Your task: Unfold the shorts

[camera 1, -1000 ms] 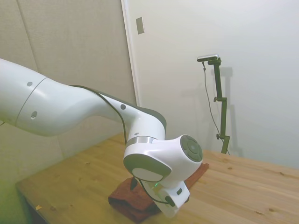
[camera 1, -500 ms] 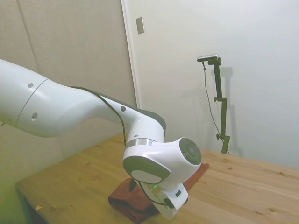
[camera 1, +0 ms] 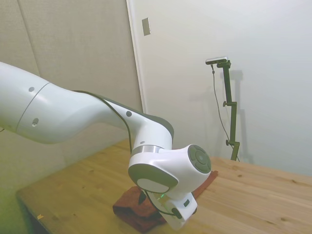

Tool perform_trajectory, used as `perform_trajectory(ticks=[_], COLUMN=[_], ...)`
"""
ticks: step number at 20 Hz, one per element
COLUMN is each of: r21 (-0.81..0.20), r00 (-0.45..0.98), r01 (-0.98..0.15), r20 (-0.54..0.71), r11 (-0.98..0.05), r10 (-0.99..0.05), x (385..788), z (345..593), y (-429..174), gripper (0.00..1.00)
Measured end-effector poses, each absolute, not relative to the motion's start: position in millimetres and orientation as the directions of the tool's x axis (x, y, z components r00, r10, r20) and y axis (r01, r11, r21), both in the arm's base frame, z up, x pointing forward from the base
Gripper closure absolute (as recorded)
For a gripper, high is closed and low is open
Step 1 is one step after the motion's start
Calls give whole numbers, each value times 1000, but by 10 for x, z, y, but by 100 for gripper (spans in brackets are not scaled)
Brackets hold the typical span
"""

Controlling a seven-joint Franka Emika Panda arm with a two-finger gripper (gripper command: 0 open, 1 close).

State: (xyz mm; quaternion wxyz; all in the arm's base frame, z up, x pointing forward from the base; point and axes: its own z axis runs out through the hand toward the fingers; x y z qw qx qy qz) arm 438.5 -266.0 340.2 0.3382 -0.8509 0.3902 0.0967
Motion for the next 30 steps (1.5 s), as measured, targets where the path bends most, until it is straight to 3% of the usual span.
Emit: perform_trajectory(ticks=[15, 20, 30], r21=[-506, -523, -407], r00=[681, 736, 811], r01=[-724, -669, -585], r20=[-419, -364, -292], r11=[-469, -528, -701], r10=[-601, -571, -508], x=[4384, 4517, 4797], z=[3457, 3809, 4323], y=[-2667, -2406, -1490], gripper=[100, 100, 100])
